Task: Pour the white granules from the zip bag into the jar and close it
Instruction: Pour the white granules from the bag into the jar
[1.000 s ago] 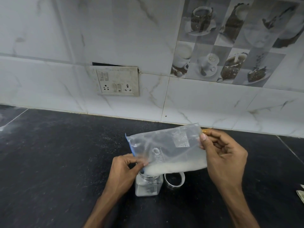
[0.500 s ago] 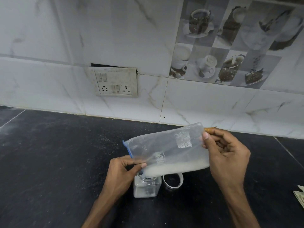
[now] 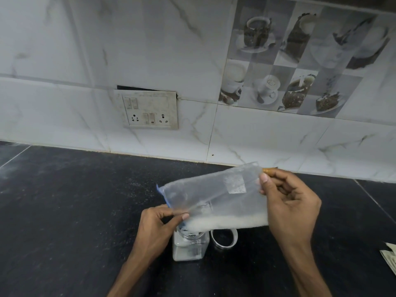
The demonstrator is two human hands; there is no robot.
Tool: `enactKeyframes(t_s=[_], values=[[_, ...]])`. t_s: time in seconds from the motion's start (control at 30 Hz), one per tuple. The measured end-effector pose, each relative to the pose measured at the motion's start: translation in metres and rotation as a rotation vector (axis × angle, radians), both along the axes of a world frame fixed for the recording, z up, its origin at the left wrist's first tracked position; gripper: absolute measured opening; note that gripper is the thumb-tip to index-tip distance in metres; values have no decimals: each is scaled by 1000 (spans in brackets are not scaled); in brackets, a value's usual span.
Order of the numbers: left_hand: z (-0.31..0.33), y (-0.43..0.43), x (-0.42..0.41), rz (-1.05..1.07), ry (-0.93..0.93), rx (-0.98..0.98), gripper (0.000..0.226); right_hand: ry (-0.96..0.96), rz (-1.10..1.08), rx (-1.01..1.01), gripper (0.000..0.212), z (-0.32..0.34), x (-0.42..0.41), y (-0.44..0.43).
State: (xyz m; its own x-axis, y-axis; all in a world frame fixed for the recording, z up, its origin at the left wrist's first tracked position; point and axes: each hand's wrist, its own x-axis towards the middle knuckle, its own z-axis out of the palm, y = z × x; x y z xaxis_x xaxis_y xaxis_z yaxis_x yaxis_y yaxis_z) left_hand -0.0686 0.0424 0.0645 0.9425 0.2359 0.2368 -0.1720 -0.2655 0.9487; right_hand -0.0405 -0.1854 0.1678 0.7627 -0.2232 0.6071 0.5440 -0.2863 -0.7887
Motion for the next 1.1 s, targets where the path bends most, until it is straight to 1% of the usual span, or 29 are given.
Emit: enactKeyframes(t_s=[0.07,0.13,0.23,0.33,0.43,0.5,0.6,0.7,0.73,0.83,1.03,1.1], values=[[0,0,1,-1,0,11,34,9,5,12,21,1,2,-1],[0,-1,0,2,8,15,30,6,27,-44,22,1,0,0],[-1,2,0,16,6,6,39,9,9,-16,26,1,0,0],[-1,1,-1,4,7,4,35,-3,10,-35,27,2,-1,-2],[-1,1,0,12,11,4,38,5,9,5,26,1,-2,-2],[0,0,0,4,9,12,35,-1,16,-8,23,3,-3,-2],[0,1,0,8,3,13,36,2,6,3,25,2,-2,-2],[-1,1,1,2,7,51,24,8,9,-1,27,2,-2,-3],[-1,1,1,4,8,51,24,7,16,-13,26,2,-3,-3],[2,0,0,3,-6,23,42,19,6,37,22,2,-1,-6],[2,-1,-2,-4,-26,16,46,46,14,60,21,1,0,-8],[2,-2,-3,-12,-35,27,43,50,19,48,18,1,-1,-8]])
